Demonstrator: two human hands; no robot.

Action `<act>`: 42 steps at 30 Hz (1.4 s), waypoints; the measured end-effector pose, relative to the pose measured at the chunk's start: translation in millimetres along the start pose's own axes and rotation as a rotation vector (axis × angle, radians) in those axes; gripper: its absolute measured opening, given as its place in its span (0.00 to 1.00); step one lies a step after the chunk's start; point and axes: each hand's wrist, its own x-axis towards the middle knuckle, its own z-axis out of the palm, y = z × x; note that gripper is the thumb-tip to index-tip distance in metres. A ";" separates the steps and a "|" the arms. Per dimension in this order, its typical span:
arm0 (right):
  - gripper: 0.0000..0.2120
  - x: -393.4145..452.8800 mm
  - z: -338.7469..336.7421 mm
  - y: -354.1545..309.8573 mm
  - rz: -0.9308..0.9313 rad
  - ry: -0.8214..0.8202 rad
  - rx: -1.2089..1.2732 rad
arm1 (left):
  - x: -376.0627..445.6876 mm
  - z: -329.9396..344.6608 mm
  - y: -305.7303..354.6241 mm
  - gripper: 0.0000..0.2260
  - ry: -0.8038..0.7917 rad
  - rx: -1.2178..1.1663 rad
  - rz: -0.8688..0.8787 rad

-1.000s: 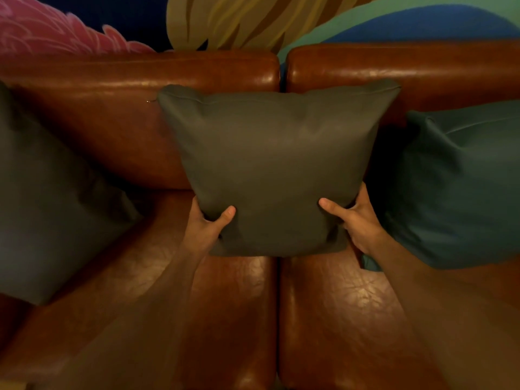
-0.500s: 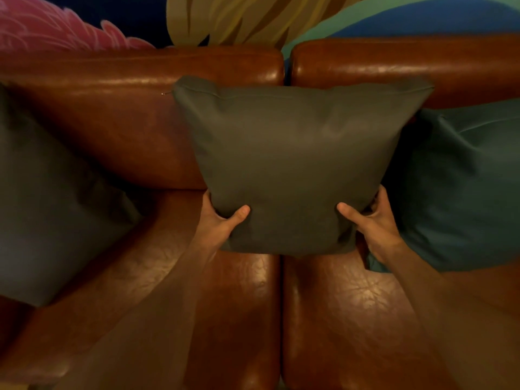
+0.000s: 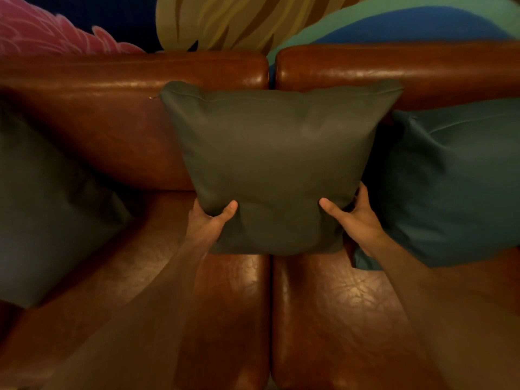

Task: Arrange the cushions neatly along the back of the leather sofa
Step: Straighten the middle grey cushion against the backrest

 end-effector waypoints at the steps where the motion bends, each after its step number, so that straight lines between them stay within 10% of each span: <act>1: 0.59 -2.4 -1.2 -1.4 0.005 -0.001 -0.020 | -2.6 1.0 -1.7 0.47 0.018 -0.002 0.019; 9: 0.52 -11.6 1.9 -9.8 0.064 -0.097 0.048 | -27.9 6.4 12.1 0.15 0.040 -0.047 0.064; 18: 0.59 -6.6 7.0 -2.7 0.054 -0.117 0.072 | -22.9 1.2 5.8 0.22 0.012 -0.089 0.062; 22: 0.55 -10.4 1.8 -2.2 0.049 -0.088 -0.013 | -10.7 -8.9 -12.6 0.40 0.029 -0.087 0.044; 34: 0.09 -46.2 -17.5 23.6 0.128 0.021 -0.163 | -70.4 -1.3 -19.3 0.11 0.156 -0.098 -0.142; 42: 0.03 -85.2 -8.7 19.8 0.196 -0.103 -0.107 | -100.4 17.6 -25.0 0.07 0.056 -0.025 -0.187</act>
